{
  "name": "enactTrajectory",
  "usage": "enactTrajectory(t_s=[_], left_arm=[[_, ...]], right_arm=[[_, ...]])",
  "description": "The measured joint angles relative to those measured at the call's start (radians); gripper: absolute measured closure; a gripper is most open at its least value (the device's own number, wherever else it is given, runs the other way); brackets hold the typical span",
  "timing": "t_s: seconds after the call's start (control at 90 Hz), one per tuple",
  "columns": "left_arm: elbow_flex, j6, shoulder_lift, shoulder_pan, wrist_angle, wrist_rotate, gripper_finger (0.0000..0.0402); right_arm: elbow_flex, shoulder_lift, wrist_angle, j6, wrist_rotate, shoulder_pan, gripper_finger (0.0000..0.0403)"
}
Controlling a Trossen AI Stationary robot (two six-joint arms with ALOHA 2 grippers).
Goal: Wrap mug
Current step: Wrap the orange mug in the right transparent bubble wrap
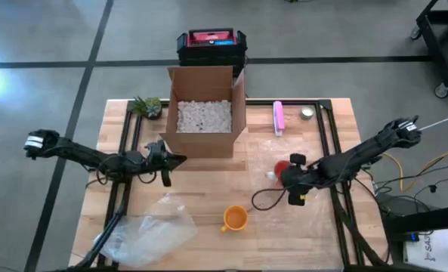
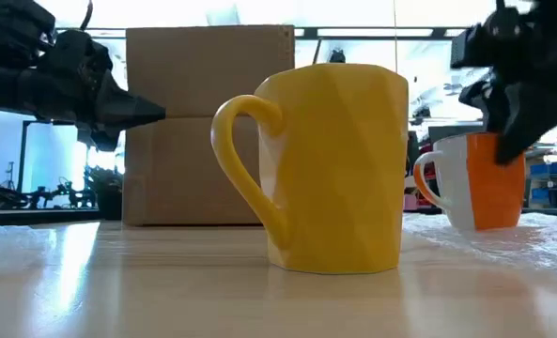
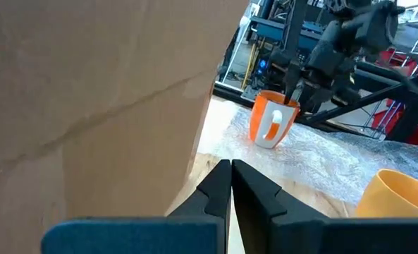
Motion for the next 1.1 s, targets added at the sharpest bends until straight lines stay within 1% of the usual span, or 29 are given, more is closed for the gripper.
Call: enactTrajectory(t_s=[0.056,0.111,0.2,0.256,0.344,0.4,0.467,0.533,0.678,0.789,0.878,1.1], left_arm=[[0.0,0.0,0.001,0.0,0.0,0.0,0.0402],[0.0,0.0,0.001,0.0,0.0,0.0,0.0402],[0.0,0.0,0.001,0.0,0.0,0.0,0.0402],[0.0,0.0,0.001,0.0,0.0,0.0,0.0402],[0.0,0.0,0.0,0.0,0.0,0.0,0.0402],[0.0,0.0,0.0,0.0,0.0,0.0,0.0402],[0.0,0.0,0.0,0.0,0.001,0.0,0.0402],[0.0,0.0,0.0,0.0,0.001,0.0,0.0402],[0.0,0.0,0.001,0.0,0.001,0.0,0.0402],[0.0,0.0,0.001,0.0,0.003,0.0,0.0402],[0.0,0.0,0.0,0.0,0.009,0.0,0.0402],[0.0,0.0,0.0,0.0,0.021,0.0,0.0402]], right_arm=[[0.002,0.021,-0.001,0.0,0.001,0.0,0.0306],[0.008,0.036,-0.015,0.0,-0.001,0.0,0.033],[0.045,0.047,-0.082,0.001,-0.005,0.0,0.0379],[0.085,0.046,-0.132,-0.011,-0.005,0.0,0.0393],[0.164,0.036,-0.202,0.001,-0.019,0.0,0.0387],[0.209,0.029,-0.242,0.024,-0.074,0.004,0.0387],[0.248,0.027,-0.235,0.061,-0.157,0.022,0.0394],[0.265,0.026,-0.224,0.109,-0.2,0.06,0.0398],[0.248,0.052,-0.229,0.217,-0.2,0.145,0.0396],[0.221,0.082,-0.226,0.265,-0.192,0.176,0.0396],[0.204,0.116,-0.218,0.271,-0.208,0.182,0.0396],[0.2,0.187,-0.18,0.227,-0.199,0.183,0.0396]])
